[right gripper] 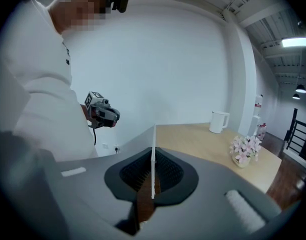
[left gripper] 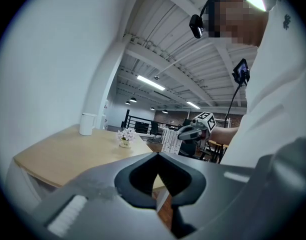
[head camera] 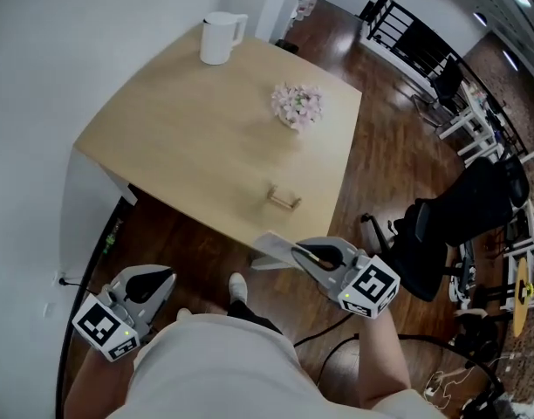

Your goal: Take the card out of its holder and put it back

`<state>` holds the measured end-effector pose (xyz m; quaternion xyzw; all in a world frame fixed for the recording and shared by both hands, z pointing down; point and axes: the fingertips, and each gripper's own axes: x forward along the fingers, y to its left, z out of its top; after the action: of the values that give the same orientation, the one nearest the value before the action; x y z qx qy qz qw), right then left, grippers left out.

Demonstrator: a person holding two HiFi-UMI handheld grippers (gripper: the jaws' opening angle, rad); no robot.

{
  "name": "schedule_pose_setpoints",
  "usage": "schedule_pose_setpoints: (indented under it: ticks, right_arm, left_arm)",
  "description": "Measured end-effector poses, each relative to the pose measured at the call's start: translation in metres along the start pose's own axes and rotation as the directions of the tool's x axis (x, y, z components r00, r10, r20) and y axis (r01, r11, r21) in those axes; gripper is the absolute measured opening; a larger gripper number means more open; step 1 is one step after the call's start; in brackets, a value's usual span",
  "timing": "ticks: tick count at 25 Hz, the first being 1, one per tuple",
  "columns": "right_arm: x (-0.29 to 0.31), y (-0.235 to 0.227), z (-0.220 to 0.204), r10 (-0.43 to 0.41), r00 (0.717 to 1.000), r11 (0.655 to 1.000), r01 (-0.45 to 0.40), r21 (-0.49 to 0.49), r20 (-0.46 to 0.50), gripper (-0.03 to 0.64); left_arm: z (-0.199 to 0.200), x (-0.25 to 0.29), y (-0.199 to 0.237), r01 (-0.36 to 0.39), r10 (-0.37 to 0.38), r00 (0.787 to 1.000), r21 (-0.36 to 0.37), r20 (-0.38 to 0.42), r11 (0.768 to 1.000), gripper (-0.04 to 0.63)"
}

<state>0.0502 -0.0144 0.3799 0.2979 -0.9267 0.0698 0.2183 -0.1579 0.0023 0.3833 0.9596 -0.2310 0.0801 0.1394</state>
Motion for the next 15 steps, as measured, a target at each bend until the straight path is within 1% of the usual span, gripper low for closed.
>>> schedule_pose_setpoints:
  ticks: [9, 15]
  right_arm:
    - [0.000, -0.132, -0.035, -0.032, 0.999, 0.999, 0.032, -0.006, -0.017, 0.021]
    - [0.017, -0.192, -0.070, 0.004, 0.999, 1.000, -0.003, 0.017, -0.034, 0.021]
  left_arm:
    - [0.015, 0.076, 0.015, -0.071, 0.071, 0.997, 0.005, -0.016, 0.997, 0.005]
    - [0.020, 0.116, 0.024, -0.129, 0.129, 0.991, -0.010, -0.031, 0.992, 0.005]
